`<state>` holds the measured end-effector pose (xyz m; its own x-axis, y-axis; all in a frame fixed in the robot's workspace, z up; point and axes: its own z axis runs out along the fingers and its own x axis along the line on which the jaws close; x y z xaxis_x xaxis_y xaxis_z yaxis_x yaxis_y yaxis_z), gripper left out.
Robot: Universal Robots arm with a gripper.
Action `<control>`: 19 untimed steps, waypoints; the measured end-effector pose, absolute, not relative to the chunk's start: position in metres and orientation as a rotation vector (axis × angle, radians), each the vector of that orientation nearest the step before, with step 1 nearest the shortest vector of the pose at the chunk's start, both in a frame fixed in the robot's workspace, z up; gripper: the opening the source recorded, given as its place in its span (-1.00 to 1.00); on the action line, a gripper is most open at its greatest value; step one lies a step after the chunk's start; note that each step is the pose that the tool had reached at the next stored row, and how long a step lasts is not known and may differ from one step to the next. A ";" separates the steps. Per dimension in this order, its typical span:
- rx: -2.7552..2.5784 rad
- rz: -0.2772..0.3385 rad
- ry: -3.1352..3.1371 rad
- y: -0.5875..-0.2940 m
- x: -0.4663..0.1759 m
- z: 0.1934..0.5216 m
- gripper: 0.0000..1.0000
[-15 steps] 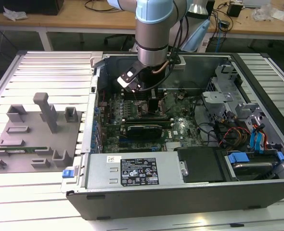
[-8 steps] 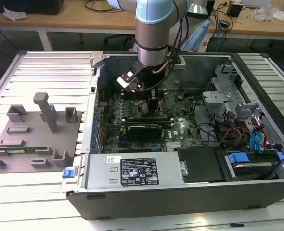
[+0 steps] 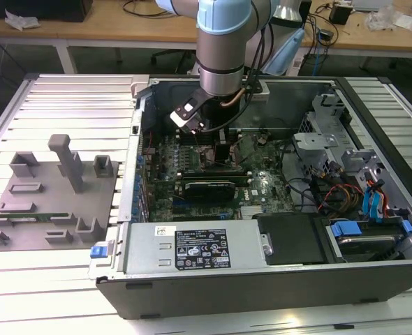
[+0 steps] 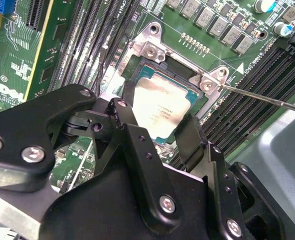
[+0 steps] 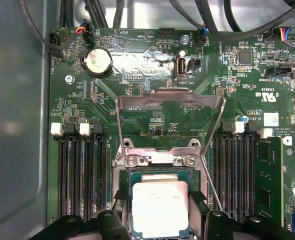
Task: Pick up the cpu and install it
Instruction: 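Place the cpu into insertion slot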
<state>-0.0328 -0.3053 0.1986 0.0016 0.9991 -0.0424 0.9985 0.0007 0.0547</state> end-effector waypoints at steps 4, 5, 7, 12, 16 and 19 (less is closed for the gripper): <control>2.192 0.012 2.153 -0.305 -0.033 0.199 0.18; 2.198 0.012 2.148 -0.305 -0.033 0.199 0.18; 2.200 0.012 2.145 -0.305 -0.033 0.199 0.18; 2.211 0.011 2.134 -0.305 -0.033 0.199 0.18; 2.211 0.012 2.134 -0.306 -0.033 0.199 0.18; 2.211 0.011 2.133 -0.306 -0.033 0.199 0.18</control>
<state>-0.0328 -0.3062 0.1986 0.0370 0.9984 -0.0425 0.9979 -0.0346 0.0546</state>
